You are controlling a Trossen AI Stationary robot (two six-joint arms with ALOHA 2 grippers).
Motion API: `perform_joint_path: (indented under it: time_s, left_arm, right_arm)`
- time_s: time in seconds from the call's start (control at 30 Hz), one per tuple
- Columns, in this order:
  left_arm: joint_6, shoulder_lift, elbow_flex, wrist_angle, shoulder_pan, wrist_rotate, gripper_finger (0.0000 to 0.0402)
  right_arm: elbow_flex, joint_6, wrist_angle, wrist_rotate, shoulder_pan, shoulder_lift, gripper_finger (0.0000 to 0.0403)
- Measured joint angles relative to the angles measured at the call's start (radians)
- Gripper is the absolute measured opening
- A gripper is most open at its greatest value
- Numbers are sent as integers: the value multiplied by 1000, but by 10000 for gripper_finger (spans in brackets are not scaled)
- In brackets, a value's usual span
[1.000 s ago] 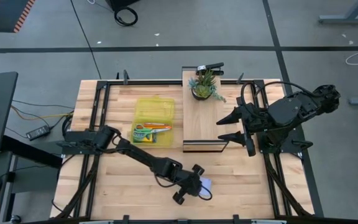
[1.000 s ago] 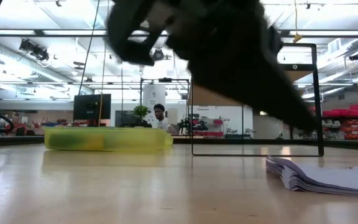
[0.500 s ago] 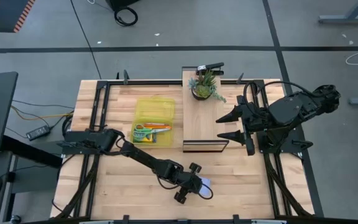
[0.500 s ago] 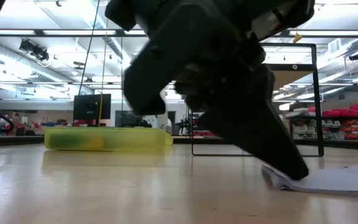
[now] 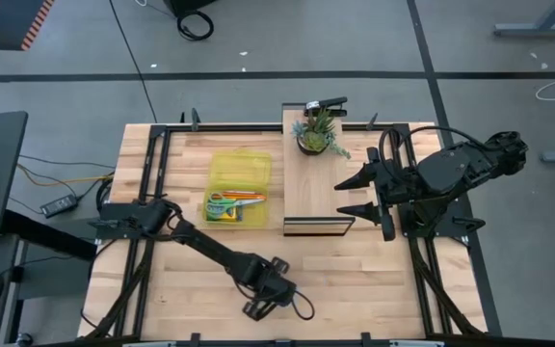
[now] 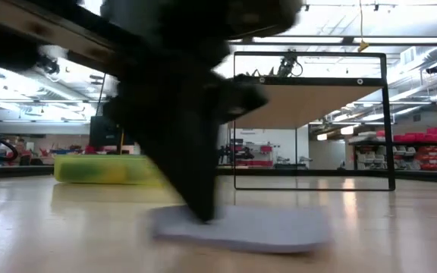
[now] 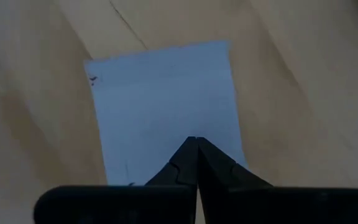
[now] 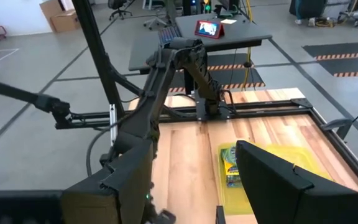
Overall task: Pack school essentials
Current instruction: Put the notepad into the supply box
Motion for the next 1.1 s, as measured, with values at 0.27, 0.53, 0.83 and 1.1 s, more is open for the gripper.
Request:
perform_joint_path:
  time_s: [0.27, 0.53, 0.83, 1.1]
  left_arm:
    - [-32, -74, -4, -175, -15, 37, 5]
    - [-408, -107, -2, -186, -7, 86, 44]
    - [-1086, -112, -2, -186, -34, 116, 100]
    - [-1586, -112, -8, -197, -24, 44, 162]
  right_arm:
    - [0, -46, 0, 0, 0, 0, 237]
    - [0, 59, -47, 34, 0, 0, 237]
    - [0, 177, -149, 24, 0, 0, 237]
    - [0, 59, -154, -167, 21, 0, 237]
